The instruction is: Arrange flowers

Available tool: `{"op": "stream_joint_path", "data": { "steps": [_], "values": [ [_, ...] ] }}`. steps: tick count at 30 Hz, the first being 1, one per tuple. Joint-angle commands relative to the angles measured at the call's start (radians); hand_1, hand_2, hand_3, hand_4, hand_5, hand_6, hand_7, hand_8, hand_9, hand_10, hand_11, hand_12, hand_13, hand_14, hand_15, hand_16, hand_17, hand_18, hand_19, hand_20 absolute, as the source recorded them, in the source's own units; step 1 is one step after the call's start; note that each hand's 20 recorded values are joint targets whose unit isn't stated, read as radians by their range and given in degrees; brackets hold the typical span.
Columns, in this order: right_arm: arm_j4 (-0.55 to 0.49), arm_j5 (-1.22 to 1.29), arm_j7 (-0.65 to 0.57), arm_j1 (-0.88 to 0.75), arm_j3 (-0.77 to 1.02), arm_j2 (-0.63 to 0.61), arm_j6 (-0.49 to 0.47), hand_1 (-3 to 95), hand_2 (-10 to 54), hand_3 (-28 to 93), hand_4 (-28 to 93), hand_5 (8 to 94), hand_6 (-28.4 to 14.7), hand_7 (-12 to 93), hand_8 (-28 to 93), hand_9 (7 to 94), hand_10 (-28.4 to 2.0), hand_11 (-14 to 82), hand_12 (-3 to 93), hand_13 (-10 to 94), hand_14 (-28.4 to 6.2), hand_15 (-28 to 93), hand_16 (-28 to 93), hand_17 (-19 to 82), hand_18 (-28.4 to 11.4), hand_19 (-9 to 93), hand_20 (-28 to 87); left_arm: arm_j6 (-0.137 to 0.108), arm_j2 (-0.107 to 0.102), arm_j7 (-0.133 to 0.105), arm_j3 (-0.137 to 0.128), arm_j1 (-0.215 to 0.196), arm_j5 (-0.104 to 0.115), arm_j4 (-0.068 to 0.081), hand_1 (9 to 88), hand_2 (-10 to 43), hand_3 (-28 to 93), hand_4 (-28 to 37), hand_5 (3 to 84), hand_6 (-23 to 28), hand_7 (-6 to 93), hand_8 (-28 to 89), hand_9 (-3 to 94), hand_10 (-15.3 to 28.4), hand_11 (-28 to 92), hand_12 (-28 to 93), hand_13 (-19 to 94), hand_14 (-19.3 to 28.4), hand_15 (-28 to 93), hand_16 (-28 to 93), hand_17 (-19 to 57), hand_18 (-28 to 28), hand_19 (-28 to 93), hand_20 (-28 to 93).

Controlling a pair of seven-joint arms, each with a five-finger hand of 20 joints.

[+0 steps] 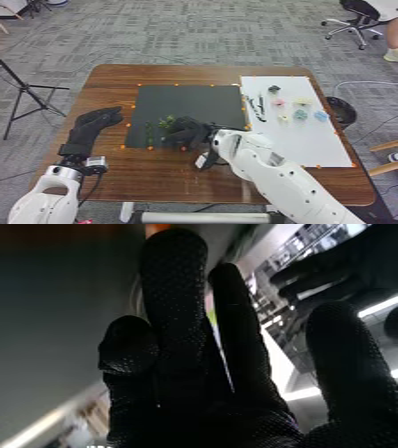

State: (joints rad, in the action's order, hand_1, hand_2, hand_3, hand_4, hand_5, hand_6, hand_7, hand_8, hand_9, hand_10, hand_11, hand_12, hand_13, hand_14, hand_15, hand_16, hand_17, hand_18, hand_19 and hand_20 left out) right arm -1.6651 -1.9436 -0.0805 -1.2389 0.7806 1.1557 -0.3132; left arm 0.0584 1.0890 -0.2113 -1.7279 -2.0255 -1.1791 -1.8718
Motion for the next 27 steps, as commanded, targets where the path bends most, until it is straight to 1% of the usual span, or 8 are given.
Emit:
{"op": "stream_joint_path", "data": {
  "steps": [1,6,9,16,17,22,25,27],
  "values": [
    [0.005,0.012,-0.016,-0.009,-0.011,0.002,0.043,19.9,12.4,60,-13,60.6,-2.3,12,-6,59.4,-12.8,7.6,10.7,84,-8.7,40,31,51,-16.2,85,44,0.005,0.005,-0.001,-0.002,-0.004,0.006,0.000,27.5,-2.9,67,-20.4,50.1,2.8,14.1,-6,50.8,13.9,21,15,43,17.3,16,4,7.9,12.7,9,20],
    [-0.007,0.020,-0.033,-0.007,-0.017,-0.010,0.075,19.4,11.8,61,-13,61.1,-2.6,11,-6,60.1,-13.0,7.8,10.5,85,-8.7,40,31,51,-16.3,85,44,0.009,0.005,-0.002,-0.004,-0.005,0.005,-0.001,27.3,-3.1,67,-20.3,50.1,2.7,13.9,-7,50.8,13.9,20,15,43,17.2,16,4,7.9,12.8,9,20],
    [-0.016,0.029,-0.058,-0.004,-0.027,-0.021,0.114,18.9,11.0,61,-12,61.5,-2.8,11,-6,61.0,-13.6,8.0,10.5,85,-8.5,40,31,52,-16.3,86,44,0.013,0.005,-0.002,-0.005,-0.005,0.002,-0.002,27.4,-3.2,67,-20.3,49.9,2.7,14.0,-6,50.7,13.9,20,15,43,17.2,16,4,7.9,12.8,9,20],
    [-0.018,0.044,-0.068,0.001,-0.019,-0.024,0.135,18.0,10.1,61,-12,62.2,-3.1,11,-6,62.0,-14.1,8.1,10.5,86,-8.1,40,31,53,-16.0,86,44,0.016,0.004,0.001,-0.006,-0.007,0.001,-0.004,27.2,-3.5,68,-20.3,50.0,2.7,13.9,-6,50.7,13.8,20,15,43,17.3,16,4,7.9,12.7,9,20],
    [-0.019,0.043,-0.069,0.000,-0.018,-0.024,0.134,17.8,10.0,61,-12,62.3,-3.1,11,-6,62.1,-14.2,8.1,10.6,86,-8.1,40,31,53,-16.0,86,44,0.020,0.005,0.000,-0.005,-0.004,0.000,-0.001,27.2,-3.6,68,-20.3,50.0,2.7,13.9,-6,50.7,13.8,20,15,43,17.3,16,4,7.9,12.7,9,20],
    [-0.022,0.055,-0.061,-0.002,-0.031,-0.021,0.147,17.1,9.6,62,-12,62.4,-3.1,11,-6,62.8,-14.3,8.1,10.6,86,-8.1,40,31,53,-16.0,86,43,0.023,0.005,0.002,-0.003,-0.001,-0.002,-0.001,27.1,-3.8,68,-20.4,49.9,2.7,13.9,-6,50.7,13.8,20,15,43,17.3,15,4,7.9,12.7,9,20],
    [-0.031,0.097,-0.056,0.000,-0.036,-0.021,0.158,16.8,9.3,62,-12,62.8,-2.9,11,-6,63.3,-14.1,8.2,10.6,86,-8.1,40,31,53,-16.1,87,43,0.020,0.004,0.002,-0.001,0.001,-0.001,-0.001,27.3,-3.7,68,-20.4,50.0,2.7,13.9,-6,50.6,13.8,20,15,43,17.2,15,4,7.9,12.7,9,20],
    [-0.049,0.154,-0.065,0.001,-0.039,-0.025,0.179,16.5,8.4,62,-12,63.4,-2.7,12,-6,63.9,-14.1,8.4,10.7,87,-8.1,40,31,53,-16.2,87,43,0.024,0.005,0.002,-0.002,0.000,-0.003,0.000,27.3,-3.7,68,-20.3,49.9,2.7,13.9,-6,50.6,13.7,20,15,43,17.2,15,4,7.9,12.7,9,20]
  ]
}}
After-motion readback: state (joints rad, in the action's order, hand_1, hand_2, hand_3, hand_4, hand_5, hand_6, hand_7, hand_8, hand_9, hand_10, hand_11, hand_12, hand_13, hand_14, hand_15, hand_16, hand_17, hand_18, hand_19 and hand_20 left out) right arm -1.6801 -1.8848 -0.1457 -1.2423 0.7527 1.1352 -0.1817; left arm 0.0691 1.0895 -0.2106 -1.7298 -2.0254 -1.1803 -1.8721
